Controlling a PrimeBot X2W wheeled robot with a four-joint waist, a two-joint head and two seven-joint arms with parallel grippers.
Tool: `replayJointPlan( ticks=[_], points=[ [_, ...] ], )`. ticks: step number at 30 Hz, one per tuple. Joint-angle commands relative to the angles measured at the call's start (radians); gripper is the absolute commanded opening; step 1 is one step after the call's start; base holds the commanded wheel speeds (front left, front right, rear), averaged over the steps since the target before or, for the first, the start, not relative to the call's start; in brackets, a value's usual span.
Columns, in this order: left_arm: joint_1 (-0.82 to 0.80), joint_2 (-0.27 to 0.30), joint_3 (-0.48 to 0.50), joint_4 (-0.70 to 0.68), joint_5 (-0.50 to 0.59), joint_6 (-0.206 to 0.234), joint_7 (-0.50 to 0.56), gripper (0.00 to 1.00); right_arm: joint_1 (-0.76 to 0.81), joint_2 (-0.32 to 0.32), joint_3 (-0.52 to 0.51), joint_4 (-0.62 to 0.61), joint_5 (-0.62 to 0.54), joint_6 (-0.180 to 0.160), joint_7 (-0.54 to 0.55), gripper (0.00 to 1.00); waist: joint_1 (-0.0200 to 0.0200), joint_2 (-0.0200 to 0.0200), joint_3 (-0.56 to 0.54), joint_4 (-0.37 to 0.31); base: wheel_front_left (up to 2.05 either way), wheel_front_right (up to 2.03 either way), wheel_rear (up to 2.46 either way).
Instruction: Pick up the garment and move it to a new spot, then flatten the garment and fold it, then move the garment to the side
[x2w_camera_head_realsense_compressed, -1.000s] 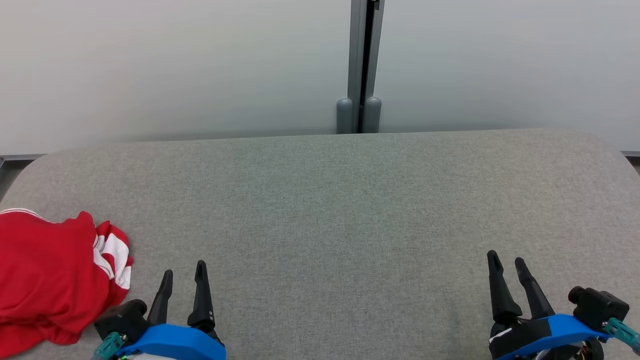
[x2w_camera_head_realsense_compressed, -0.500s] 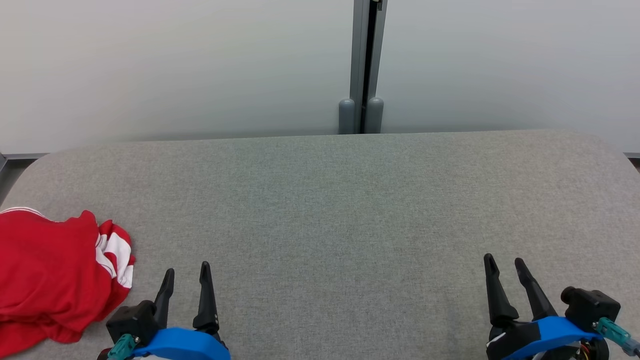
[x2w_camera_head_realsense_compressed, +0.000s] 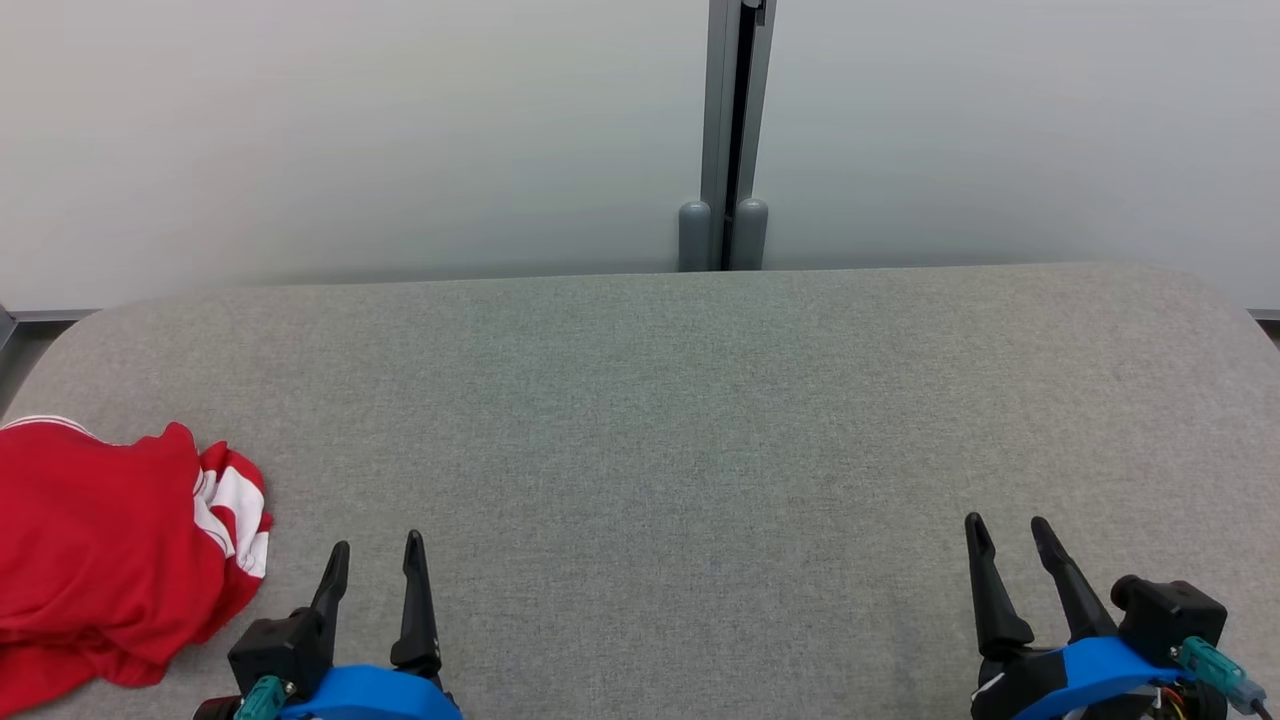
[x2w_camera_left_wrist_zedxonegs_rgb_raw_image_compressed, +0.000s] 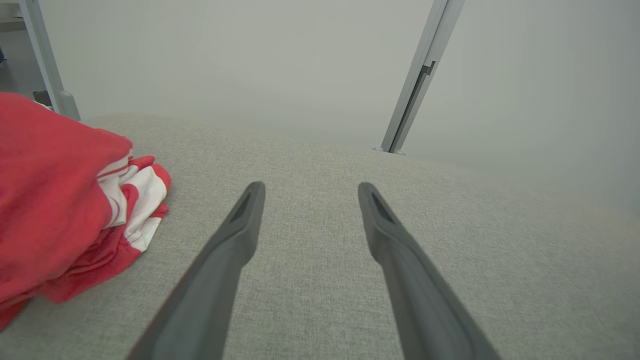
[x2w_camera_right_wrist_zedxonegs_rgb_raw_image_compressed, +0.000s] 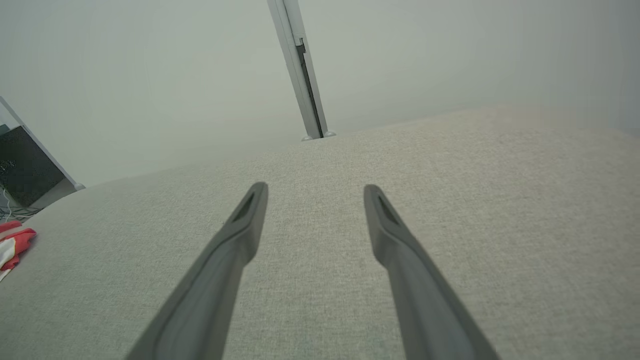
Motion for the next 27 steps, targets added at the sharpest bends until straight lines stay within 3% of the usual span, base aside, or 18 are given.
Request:
replayJointPlan(
  ticks=[1, 14, 27],
  points=[
    [0.009, 0.003, -0.008, -0.004, 0.019, 0.007, -0.004, 1.00, 0.001, -0.009, -0.002, -0.003, -0.023, 0.002, -0.009, 1.00, 0.0000, 0.0000, -0.001, 0.000, 0.00, 0.00, 0.00],
    [0.018, 0.010, -0.024, -0.013, 0.078, 0.036, -0.010, 1.00, 0.018, -0.010, -0.016, -0.036, -0.158, 0.002, -0.011, 1.00, 0.0000, 0.0000, -0.003, 0.000, 0.00, 0.00, 0.00],
    [0.017, 0.016, -0.024, -0.033, 0.050, 0.045, 0.018, 1.00, 0.014, -0.009, -0.019, -0.028, -0.128, 0.002, 0.000, 1.00, 0.0000, 0.0000, 0.001, -0.002, 0.00, 0.00, 0.00]
  ],
)
